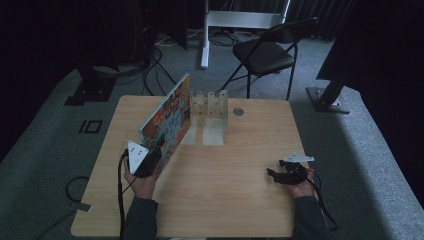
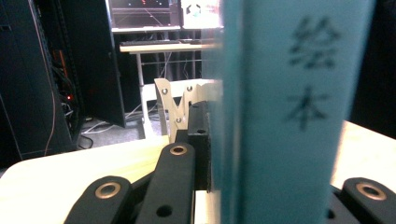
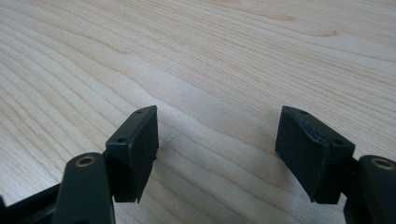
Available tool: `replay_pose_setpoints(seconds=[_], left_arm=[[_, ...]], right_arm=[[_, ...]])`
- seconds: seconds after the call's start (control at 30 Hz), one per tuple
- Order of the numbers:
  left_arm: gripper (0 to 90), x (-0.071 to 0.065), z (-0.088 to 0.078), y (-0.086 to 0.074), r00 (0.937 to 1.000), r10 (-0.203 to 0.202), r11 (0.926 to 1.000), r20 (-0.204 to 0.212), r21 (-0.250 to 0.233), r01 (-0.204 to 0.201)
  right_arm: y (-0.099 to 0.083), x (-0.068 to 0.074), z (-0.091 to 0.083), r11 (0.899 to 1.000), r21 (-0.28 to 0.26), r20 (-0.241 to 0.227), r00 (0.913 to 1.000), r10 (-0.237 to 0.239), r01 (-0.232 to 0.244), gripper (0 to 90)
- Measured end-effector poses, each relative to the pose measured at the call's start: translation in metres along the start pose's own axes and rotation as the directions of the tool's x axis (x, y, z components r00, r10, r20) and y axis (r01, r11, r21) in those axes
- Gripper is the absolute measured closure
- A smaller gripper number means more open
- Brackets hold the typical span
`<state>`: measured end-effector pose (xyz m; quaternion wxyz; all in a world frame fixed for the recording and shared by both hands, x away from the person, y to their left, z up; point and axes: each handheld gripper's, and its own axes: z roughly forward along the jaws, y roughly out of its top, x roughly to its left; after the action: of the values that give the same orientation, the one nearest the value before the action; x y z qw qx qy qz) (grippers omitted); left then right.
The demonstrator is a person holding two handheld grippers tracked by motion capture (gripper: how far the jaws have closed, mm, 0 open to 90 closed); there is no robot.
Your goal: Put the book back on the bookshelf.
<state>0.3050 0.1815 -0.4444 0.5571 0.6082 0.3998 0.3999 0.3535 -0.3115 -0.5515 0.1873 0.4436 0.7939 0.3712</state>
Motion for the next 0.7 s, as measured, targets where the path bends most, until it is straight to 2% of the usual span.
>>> replay_pose_setpoints(seconds=[0.7], left_arm=[[80.9, -0.0051, 0.0088, -0.0004, 0.999, -0.001, 1.0, -0.045, -0.005, 0.001]], right_arm=[[0.0, -0.0002, 0.0, 1.0, 0.0, -0.001, 1.0, 0.0, 0.0, 29.7]])
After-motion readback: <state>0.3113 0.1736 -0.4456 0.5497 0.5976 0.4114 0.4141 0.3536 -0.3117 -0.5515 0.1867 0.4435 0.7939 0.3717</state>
